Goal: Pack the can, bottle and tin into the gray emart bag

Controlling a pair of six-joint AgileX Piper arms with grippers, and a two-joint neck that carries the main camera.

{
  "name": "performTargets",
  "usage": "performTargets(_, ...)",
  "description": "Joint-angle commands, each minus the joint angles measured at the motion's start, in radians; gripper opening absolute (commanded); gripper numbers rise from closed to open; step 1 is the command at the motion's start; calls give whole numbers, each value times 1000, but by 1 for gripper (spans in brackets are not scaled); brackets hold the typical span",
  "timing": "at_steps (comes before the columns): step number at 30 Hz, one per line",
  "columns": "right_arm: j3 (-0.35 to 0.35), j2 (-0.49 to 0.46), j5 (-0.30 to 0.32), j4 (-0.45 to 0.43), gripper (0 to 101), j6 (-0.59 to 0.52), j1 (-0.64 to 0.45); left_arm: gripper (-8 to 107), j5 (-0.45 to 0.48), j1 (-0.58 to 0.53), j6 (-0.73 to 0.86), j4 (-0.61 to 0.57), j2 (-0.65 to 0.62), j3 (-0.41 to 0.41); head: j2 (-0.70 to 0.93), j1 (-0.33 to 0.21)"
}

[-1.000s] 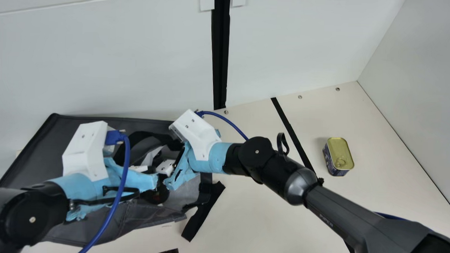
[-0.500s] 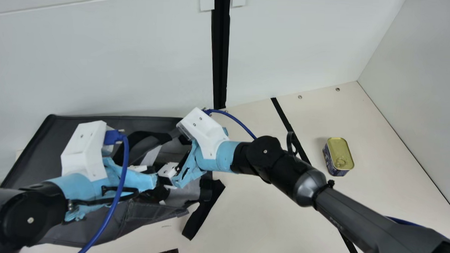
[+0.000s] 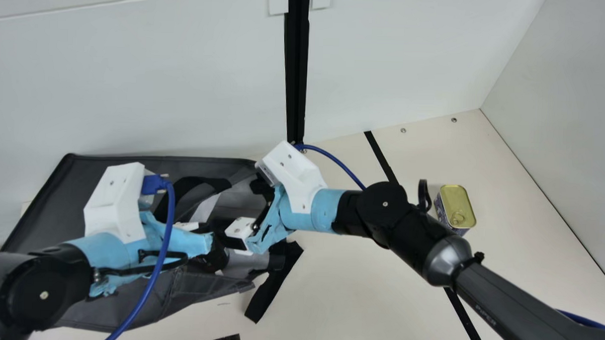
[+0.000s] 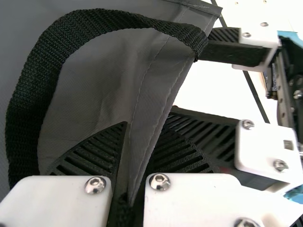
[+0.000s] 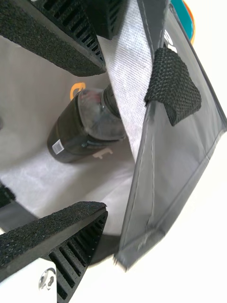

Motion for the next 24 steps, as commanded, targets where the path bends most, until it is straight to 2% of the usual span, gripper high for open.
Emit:
performTargets(1, 5, -10, -9, -11, 91, 2, -5, 10, 0, 0, 0, 0, 0, 0, -1, -23)
performTargets(24, 105, -196, -29, -111, 91, 113, -94, 10, 0, 0, 0, 0, 0, 0, -1, -23)
